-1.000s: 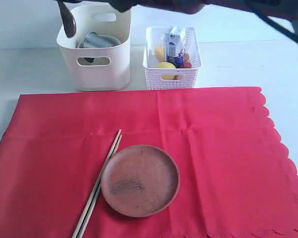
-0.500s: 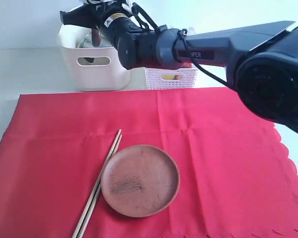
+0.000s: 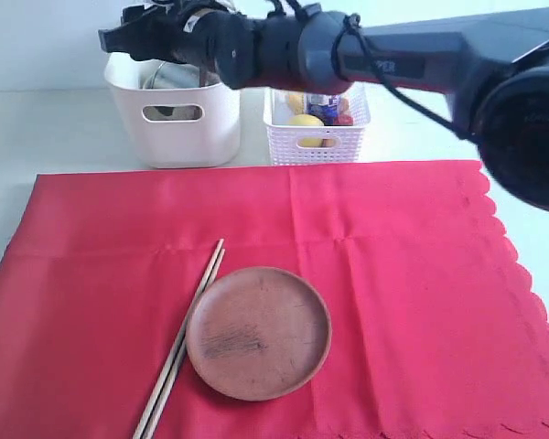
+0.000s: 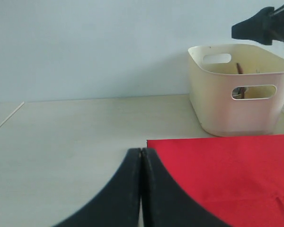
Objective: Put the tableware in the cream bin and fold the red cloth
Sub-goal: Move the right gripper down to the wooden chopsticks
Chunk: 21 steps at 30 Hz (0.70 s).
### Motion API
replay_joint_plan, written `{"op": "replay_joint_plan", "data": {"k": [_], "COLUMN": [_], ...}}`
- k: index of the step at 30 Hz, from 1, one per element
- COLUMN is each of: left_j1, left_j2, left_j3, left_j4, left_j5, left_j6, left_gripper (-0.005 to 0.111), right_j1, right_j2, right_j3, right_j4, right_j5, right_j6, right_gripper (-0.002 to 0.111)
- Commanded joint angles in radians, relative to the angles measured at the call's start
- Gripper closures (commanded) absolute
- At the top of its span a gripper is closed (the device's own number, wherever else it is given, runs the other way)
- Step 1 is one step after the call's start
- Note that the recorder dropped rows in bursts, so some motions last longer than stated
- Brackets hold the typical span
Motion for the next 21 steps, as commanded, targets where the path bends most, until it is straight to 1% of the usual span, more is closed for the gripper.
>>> {"op": "replay_joint_plan", "data": {"k": [1, 2, 3, 4, 7, 11, 12, 16, 19, 21], "left_j1": [0.0, 0.0, 0.0, 0.0, 0.0, 0.0, 0.0, 0.0, 0.0, 0.0], "left_j2": [-0.007, -0.007, -0.007, -0.007, -0.007, -0.007, -0.007, -0.007, -0.007, -0.007], "left_j3": [0.003, 0.003, 0.003, 0.003, 0.003, 0.003, 0.003, 0.003, 0.003, 0.003], "left_j4": [-0.005, -0.005, -0.005, -0.005, -0.005, -0.005, -0.005, -0.005, -0.005, -0.005], "left_j5": [0.0, 0.0, 0.0, 0.0, 0.0, 0.0, 0.0, 0.0, 0.0, 0.0], "left_j6": [-0.001, -0.001, -0.001, -0.001, -0.001, -0.001, -0.001, -0.001, -0.001, -0.001], "left_gripper": [0.106, 0.106, 0.106, 0.106, 0.106, 0.106, 0.106, 0.106, 0.106, 0.106], "right_j1": [0.001, 0.001, 0.001, 0.001, 0.001, 0.001, 0.001, 0.001, 0.017, 0.045], "right_j2": [-0.125, -0.147, -0.183, -0.208, -0.3, -0.43, -0.468, -0.571, -0.617, -0.621], "right_j3": [0.003, 0.015, 0.033, 0.051, 0.14, 0.297, 0.366, 0.537, 0.629, 0.652], "right_j4": [-0.058, -0.058, -0.056, -0.059, -0.082, -0.082, -0.078, -0.078, -0.078, -0.048], "right_j5": [0.238, 0.265, 0.295, 0.308, 0.352, 0.367, 0.367, 0.379, 0.464, 0.557], "right_j6": [-0.034, -0.036, -0.039, -0.039, -0.057, -0.093, -0.12, -0.176, -0.285, -0.397], "right_gripper": [0.083, 0.091, 0.102, 0.109, 0.108, 0.108, 0.108, 0.108, 0.108, 0.108]}}
